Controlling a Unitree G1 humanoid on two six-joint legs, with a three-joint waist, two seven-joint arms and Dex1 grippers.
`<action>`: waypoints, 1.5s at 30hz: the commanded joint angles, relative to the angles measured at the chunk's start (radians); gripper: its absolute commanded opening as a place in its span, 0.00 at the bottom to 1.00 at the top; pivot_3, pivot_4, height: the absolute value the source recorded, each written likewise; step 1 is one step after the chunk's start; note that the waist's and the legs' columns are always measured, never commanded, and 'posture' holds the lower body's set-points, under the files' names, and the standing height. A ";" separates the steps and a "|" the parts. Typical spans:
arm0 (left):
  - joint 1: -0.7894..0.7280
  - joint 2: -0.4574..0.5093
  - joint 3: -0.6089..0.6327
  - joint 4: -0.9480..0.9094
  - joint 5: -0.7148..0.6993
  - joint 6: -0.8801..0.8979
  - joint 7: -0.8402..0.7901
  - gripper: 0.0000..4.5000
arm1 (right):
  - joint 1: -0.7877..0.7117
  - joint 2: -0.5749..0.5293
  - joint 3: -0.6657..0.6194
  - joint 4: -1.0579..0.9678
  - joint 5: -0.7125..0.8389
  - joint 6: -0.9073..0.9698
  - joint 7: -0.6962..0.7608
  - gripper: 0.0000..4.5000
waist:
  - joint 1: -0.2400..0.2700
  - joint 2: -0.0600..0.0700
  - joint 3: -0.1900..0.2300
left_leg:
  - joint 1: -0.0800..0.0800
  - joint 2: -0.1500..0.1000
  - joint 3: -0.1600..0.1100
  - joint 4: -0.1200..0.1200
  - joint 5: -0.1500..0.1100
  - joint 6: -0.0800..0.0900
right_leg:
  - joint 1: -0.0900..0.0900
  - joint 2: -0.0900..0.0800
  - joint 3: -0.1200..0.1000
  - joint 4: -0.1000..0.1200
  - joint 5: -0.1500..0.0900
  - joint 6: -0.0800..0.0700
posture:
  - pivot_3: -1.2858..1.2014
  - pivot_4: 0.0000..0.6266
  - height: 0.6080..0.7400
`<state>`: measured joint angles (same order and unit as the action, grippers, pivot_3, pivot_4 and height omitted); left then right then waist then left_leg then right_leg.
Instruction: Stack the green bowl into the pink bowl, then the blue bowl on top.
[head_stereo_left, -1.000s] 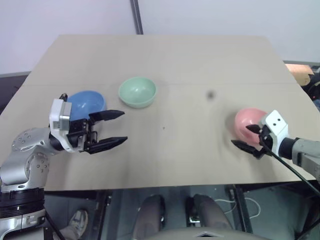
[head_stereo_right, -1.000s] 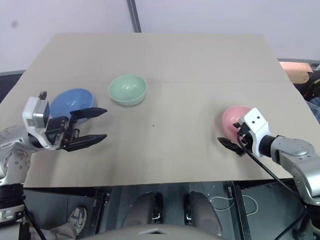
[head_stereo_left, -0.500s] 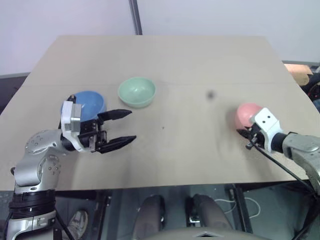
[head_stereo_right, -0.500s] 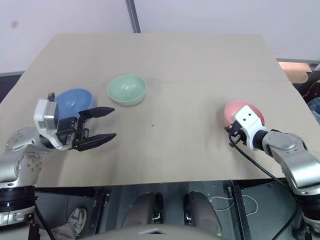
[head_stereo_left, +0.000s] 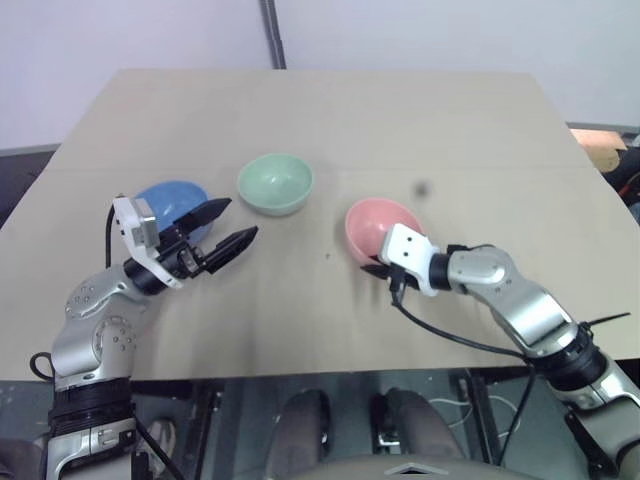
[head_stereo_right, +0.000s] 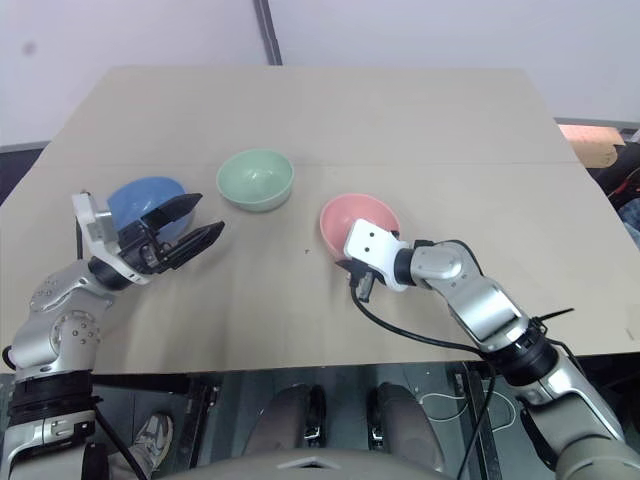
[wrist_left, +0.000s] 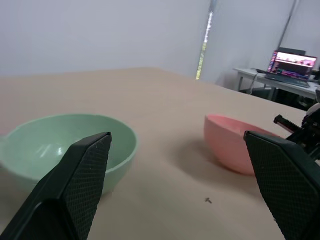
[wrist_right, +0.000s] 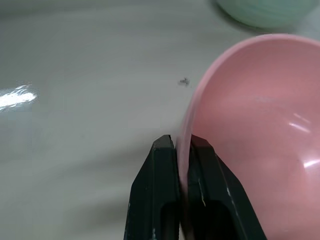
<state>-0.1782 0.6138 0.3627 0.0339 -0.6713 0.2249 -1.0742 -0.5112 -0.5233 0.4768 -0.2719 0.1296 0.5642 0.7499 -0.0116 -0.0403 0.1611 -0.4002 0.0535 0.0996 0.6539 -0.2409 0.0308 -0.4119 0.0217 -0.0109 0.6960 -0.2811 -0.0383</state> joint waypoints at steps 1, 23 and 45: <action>0.015 0.012 0.011 -0.059 0.023 -0.006 0.051 1.00 | -0.027 0.008 0.022 0.059 -0.032 -0.057 0.052 0.25 | 0.000 0.000 0.000 | 0.000 0.000 0.000 0.000 0.000 0.000 | 0.000 0.000 0.000 0.000 0.000 -0.001 | 0.52 0.24 1.00; -0.421 0.298 -0.574 -0.093 0.811 0.133 0.315 1.00 | 0.175 -0.020 -0.460 -0.300 0.231 0.105 -0.062 0.73 | -0.002 0.000 0.001 | 0.000 -0.001 0.000 -0.001 0.000 0.000 | 0.000 -0.001 0.000 0.000 0.000 -0.001 | 0.52 0.24 1.00; -0.616 0.145 -0.711 0.231 0.973 -0.027 0.211 0.88 | 0.308 -0.112 -0.614 -0.425 0.274 0.112 -0.154 1.00 | -0.001 0.000 0.001 | -0.004 -0.001 0.000 0.000 0.002 -0.003 | -0.003 0.000 0.000 0.001 0.000 0.000 | 0.52 0.24 1.00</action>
<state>-0.7770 0.7553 -0.3624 0.2736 0.2922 0.2155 -0.8541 -0.2016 -0.6194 -0.1172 -0.6532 0.4006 0.6928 0.6031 -0.0129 -0.0399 0.1621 -0.4039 0.0525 0.0998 0.6536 -0.2392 0.0281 -0.4154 0.0215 -0.0108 0.6970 -0.2814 -0.0382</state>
